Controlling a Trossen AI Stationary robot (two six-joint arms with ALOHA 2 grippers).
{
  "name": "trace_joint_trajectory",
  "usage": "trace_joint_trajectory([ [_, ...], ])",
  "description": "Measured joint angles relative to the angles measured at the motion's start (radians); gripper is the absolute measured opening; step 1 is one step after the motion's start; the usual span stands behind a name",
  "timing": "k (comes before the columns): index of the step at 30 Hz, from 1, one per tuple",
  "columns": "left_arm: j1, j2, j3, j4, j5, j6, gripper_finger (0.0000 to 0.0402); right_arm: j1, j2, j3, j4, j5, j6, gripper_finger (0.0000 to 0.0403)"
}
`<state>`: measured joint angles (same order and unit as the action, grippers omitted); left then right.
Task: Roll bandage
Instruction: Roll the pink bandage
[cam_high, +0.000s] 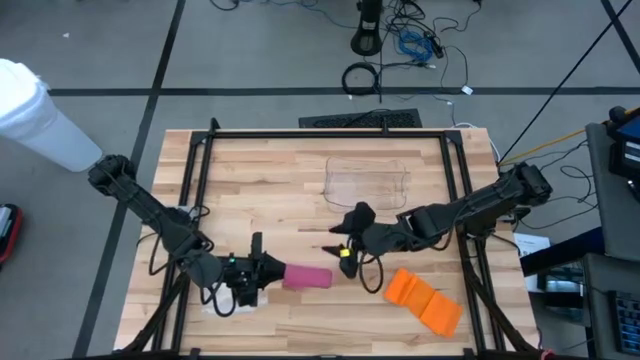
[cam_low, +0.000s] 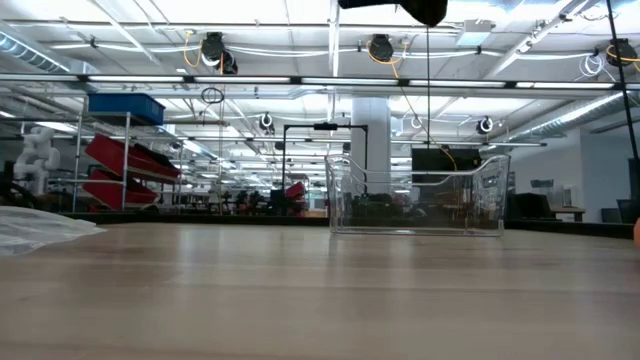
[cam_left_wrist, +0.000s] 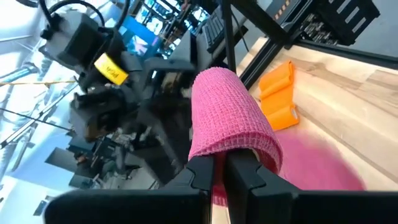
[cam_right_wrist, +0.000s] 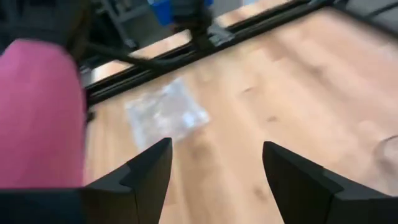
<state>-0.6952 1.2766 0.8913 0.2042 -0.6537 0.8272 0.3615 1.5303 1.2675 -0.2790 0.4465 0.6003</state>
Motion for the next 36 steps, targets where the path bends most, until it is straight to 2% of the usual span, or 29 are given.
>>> trace_joint_trajectory([
  [7,0.001,0.000,0.000,0.022,-0.004,0.001,0.0018,0.145,-0.003,-0.011,-0.045,0.211,-0.178,0.0235],
  [11,0.001,0.000,0.000,0.028,-0.004,0.000,0.0018,0.228,0.003,-0.105,0.081,0.212,-0.253,0.0235],
  [15,0.001,0.000,0.000,0.093,-0.004,-0.009,0.0018,0.271,0.002,-0.272,0.439,0.242,-0.310,0.0235],
  [18,0.001,0.000,0.000,0.149,-0.005,-0.063,0.0018,0.277,0.030,-0.428,0.824,0.278,-0.400,0.0235],
  [19,0.005,0.000,0.000,0.165,-0.006,-0.104,0.0018,0.277,0.050,-0.477,0.970,0.262,-0.437,0.0235],
  [21,0.018,0.000,0.001,0.192,-0.011,-0.189,0.0018,0.267,0.104,-0.556,1.241,0.166,-0.497,0.0237],
  [24,0.041,-0.002,0.013,0.168,-0.019,-0.278,0.0018,0.244,0.195,-0.605,1.497,0.125,-0.526,0.0237],
  [26,0.058,-0.002,0.016,0.137,-0.019,-0.305,0.0018,0.224,0.234,-0.605,1.552,0.132,-0.557,0.0237],
  [32,0.110,-0.002,0.016,0.105,-0.013,-0.366,0.0018,0.155,0.268,-0.584,1.560,0.137,-0.586,0.0236],
  [36,0.130,-0.002,0.016,0.098,0.015,-0.377,0.0018,0.122,0.249,-0.569,1.566,0.214,-0.678,0.0230],
])
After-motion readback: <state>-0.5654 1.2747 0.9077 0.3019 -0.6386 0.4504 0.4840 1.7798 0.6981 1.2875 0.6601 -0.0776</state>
